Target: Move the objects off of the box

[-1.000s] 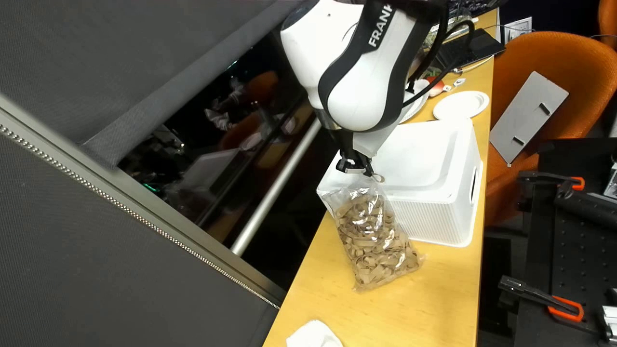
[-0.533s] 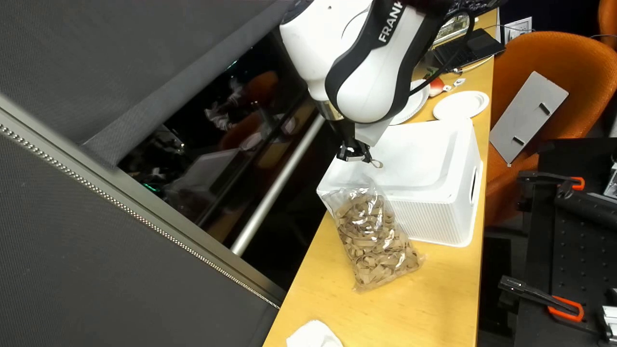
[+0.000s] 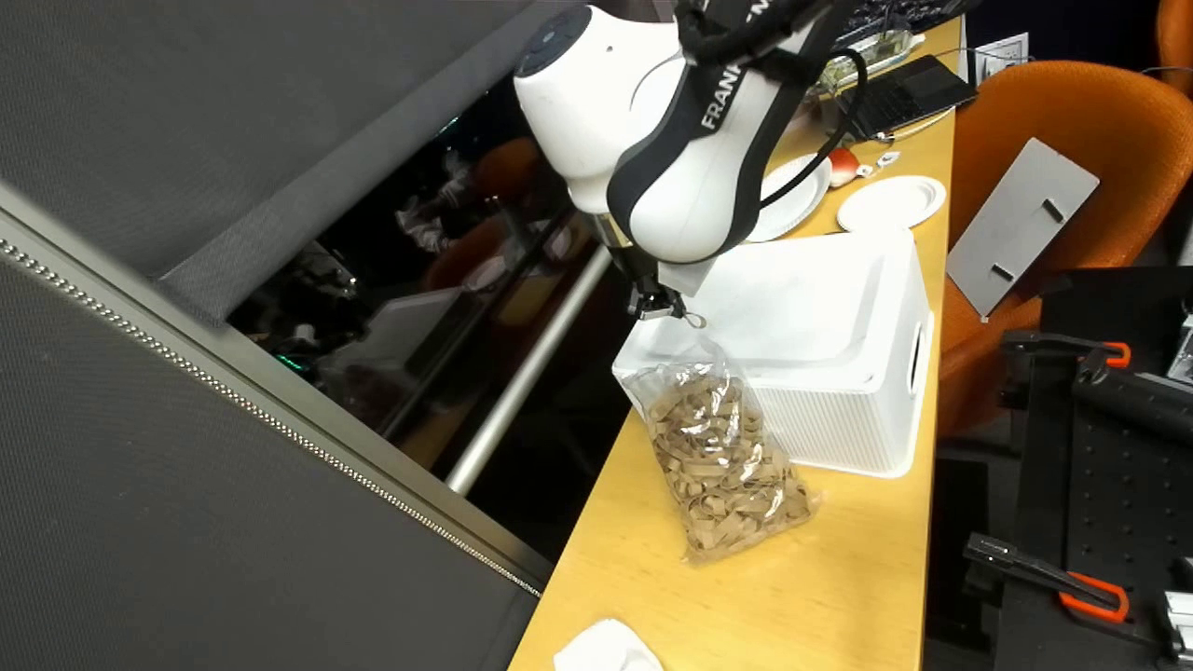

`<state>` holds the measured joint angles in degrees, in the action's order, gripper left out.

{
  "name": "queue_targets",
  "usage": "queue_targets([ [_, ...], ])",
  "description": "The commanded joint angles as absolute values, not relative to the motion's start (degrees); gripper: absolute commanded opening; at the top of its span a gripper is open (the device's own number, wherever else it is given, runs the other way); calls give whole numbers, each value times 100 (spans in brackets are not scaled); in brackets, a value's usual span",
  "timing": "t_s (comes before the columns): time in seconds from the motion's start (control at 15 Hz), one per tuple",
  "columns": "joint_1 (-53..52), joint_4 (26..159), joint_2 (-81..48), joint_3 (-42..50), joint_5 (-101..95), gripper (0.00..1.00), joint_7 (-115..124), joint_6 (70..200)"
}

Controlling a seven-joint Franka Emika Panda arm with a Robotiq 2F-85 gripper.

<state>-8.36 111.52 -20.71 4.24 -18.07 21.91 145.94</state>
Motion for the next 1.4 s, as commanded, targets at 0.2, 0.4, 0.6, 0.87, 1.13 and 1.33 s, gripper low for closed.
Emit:
queue_targets([
  [0.2,-1354,11075,-2234,513,-2093,1,2480,14878],
  [0.4,-1504,11060,-2156,535,-2239,1,2560,14900],
  [0.6,-1551,11051,-2169,492,-2237,1,2579,14878],
  [0.87,-1573,11143,-2096,497,-2207,1,2619,14826],
  [1.13,-1575,11207,-2048,507,-2201,29,2695,14823],
  [1.33,-1566,11179,-2065,508,-2184,46,2735,14801],
])
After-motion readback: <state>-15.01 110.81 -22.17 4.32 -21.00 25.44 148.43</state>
